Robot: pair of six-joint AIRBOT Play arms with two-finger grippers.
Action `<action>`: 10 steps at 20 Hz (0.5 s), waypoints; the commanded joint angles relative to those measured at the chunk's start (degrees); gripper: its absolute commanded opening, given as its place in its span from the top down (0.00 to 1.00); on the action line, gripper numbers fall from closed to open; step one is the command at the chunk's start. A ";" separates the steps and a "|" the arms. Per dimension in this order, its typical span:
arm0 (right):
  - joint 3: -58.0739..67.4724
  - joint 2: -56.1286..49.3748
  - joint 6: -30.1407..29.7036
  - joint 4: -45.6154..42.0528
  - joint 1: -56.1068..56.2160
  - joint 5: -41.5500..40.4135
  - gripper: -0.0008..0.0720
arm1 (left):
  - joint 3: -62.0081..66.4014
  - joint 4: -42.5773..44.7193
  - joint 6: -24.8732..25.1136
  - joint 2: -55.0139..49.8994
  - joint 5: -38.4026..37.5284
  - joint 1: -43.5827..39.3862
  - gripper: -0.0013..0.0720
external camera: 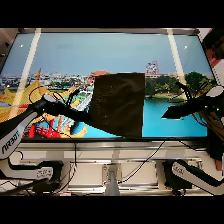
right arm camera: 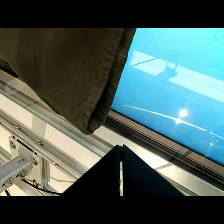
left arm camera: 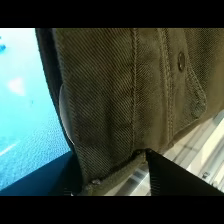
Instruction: Fold the clothes and pants, and hang the long-sleeved shirts on hangers.
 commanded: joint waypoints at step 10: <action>-21.00 13.18 -1.36 14.05 -0.02 -2.64 0.97 | 0.07 -5.38 1.18 -0.04 2.29 -1.01 0.92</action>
